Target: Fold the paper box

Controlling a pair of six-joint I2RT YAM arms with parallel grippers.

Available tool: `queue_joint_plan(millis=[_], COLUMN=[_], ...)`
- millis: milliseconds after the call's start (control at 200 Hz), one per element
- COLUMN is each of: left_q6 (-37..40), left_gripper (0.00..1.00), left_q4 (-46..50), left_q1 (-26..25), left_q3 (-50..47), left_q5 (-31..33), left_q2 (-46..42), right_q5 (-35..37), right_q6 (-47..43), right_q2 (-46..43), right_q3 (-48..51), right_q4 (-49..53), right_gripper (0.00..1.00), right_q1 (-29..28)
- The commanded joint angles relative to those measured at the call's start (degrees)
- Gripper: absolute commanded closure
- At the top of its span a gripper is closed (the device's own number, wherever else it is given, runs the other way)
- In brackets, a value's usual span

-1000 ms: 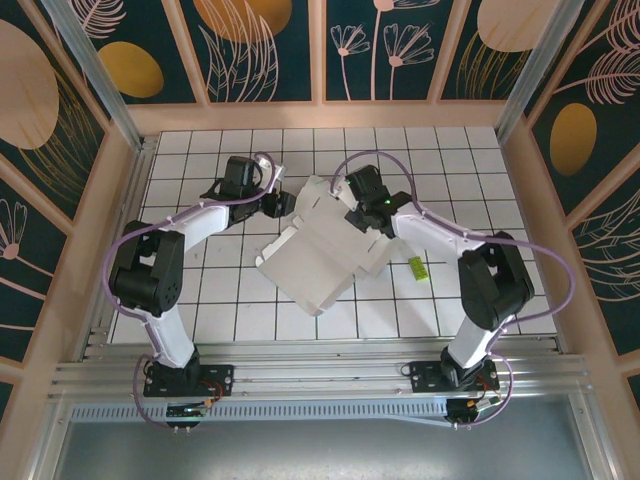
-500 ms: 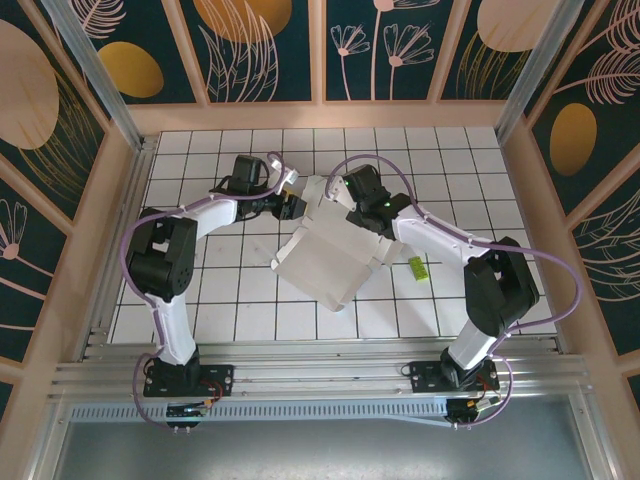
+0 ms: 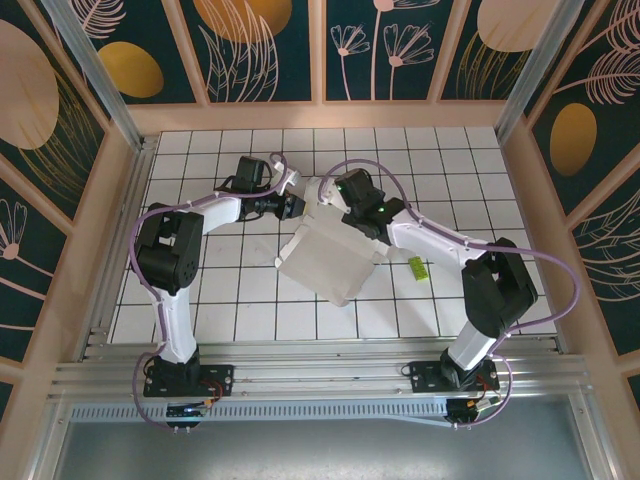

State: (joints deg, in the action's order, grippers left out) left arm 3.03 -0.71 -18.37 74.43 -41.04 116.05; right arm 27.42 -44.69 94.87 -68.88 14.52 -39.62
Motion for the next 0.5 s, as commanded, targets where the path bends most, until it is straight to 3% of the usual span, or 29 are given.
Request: queue_joint_plan(millis=[0,160,370,496], left_q6=[-0.85,-4.46,-9.92,-11.33], left_gripper=[0.75,0.77,0.76,0.76], left_q4=[-1.45,-3.76,-10.44,-11.34], left_q1=[0.05,0.05,-0.7,-1.81], left_q3=[-0.26,-2.96,-8.13,-9.65], left_q5=[-1.63,2.76,-2.29,-2.17], left_q2=[0.25,-0.38,-3.27,-3.97], right_q5=[4.09,7.33,9.19,9.79], right_q6=[-1.68,-4.96,-6.73,-6.67], right_q2=[-1.22,-1.29,-0.71,-0.43], right_q3=[1.41,3.54,5.54,6.19], right_q4=[-3.97,-8.4,-10.69,-12.1], right_gripper=[1.0,1.0,1.0,1.0], right_q1=[-1.1,-1.94,-2.91,-3.58])
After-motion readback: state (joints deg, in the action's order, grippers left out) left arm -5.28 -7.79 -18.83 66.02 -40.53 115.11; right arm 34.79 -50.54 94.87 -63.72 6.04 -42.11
